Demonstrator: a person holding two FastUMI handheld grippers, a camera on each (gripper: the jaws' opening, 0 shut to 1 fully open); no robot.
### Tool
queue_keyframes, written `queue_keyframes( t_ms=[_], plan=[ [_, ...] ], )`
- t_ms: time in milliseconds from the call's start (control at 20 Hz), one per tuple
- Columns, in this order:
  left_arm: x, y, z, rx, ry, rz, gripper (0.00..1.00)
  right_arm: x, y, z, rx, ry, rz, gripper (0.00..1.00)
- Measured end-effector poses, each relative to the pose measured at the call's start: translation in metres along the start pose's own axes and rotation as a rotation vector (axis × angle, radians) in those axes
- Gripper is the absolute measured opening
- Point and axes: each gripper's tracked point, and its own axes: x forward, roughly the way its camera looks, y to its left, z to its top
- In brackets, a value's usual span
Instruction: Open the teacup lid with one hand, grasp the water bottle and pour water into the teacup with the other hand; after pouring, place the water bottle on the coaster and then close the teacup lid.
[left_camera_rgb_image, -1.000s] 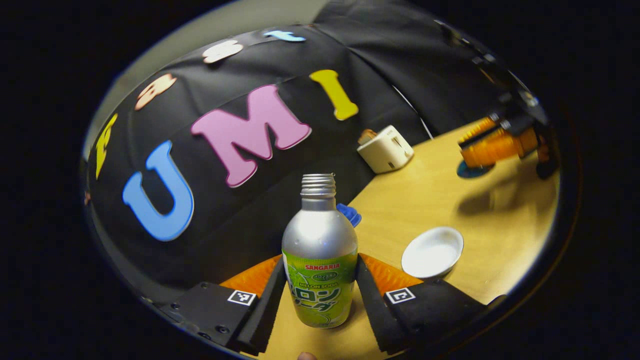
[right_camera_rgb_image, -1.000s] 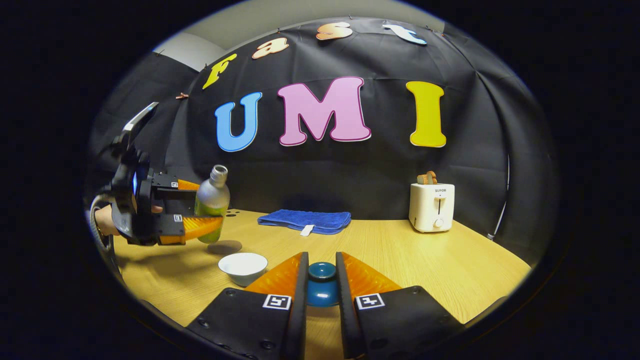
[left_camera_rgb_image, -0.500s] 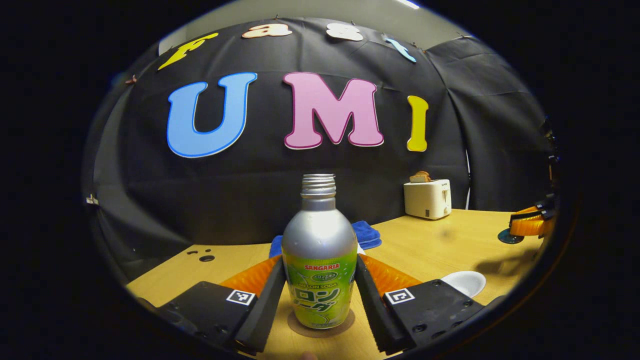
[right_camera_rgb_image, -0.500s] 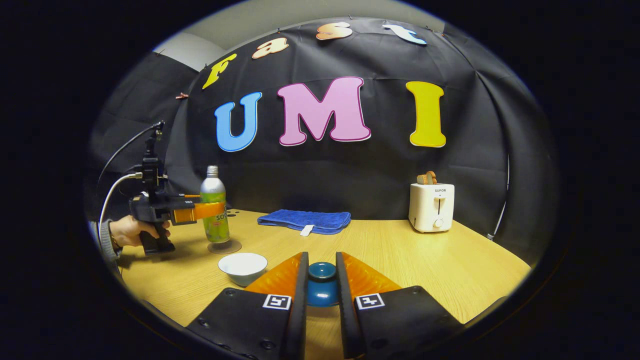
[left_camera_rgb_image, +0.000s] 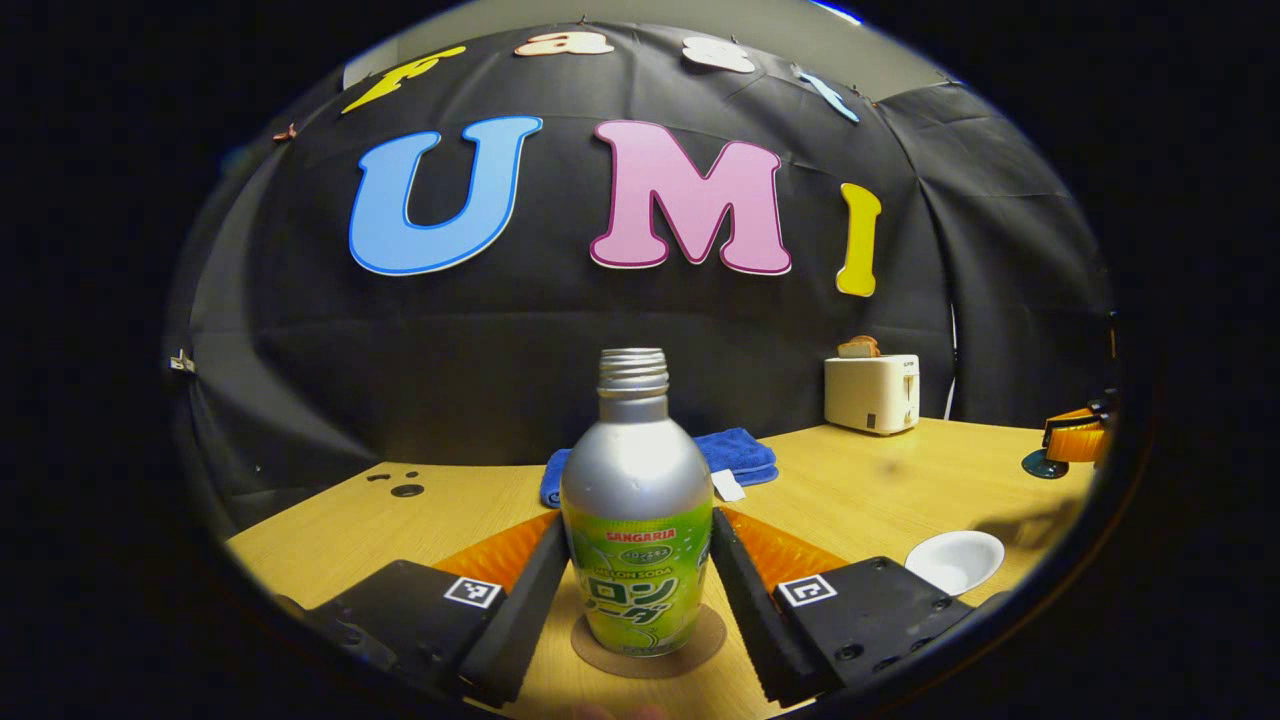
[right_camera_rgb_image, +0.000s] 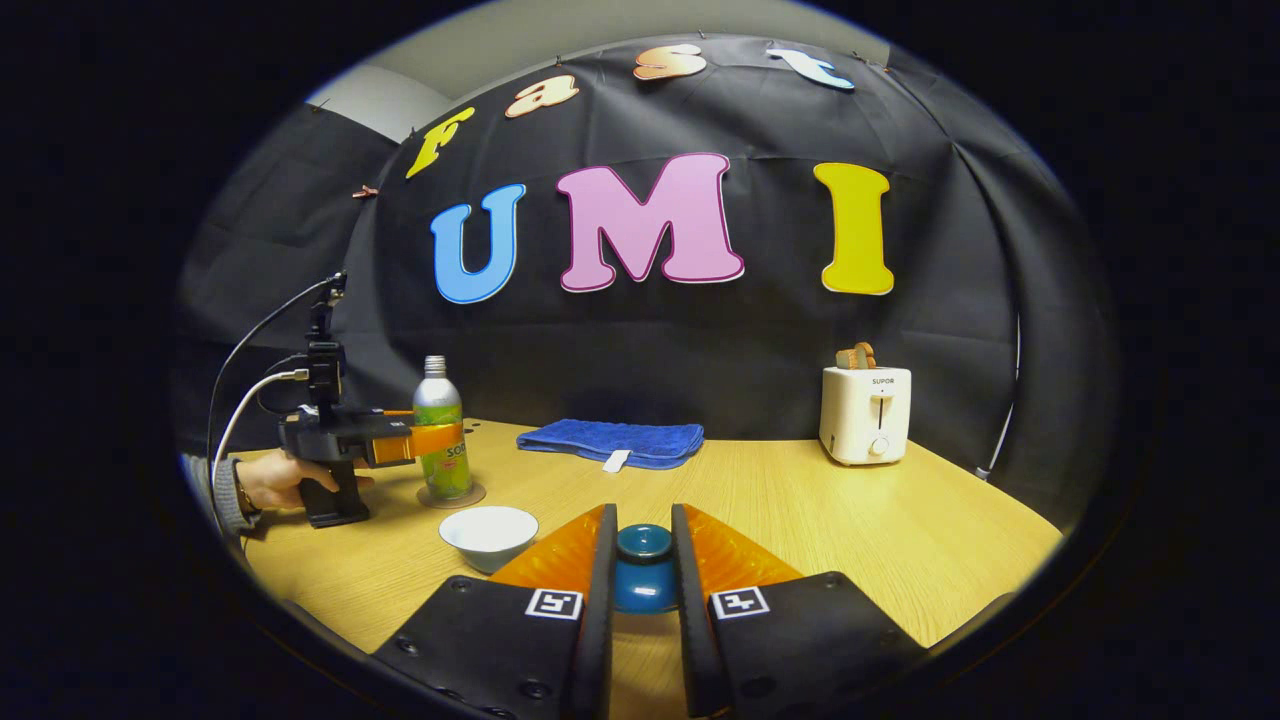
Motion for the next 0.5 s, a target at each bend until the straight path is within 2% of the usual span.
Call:
queue_keyframes(
  t_ms=[100, 250, 500],
  plan=[
    [-0.005, 0.002, -0.003, 0.003, 0.014, 0.005, 0.92, 0.0, 0.0, 0.0, 0.001, 0.0, 0.001, 0.32],
    [-0.012, -0.003, -0.006, -0.029, 0.035, 0.007, 0.93, 0.0, 0.015, -0.001, 0.003, -0.001, 0.033, 0.32],
    [-0.021, -0.005, -0.002, -0.049, 0.012, 0.016, 0.93, 0.017, 0.077, -0.003, 0.006, 0.007, 0.187, 0.32]
  ],
)
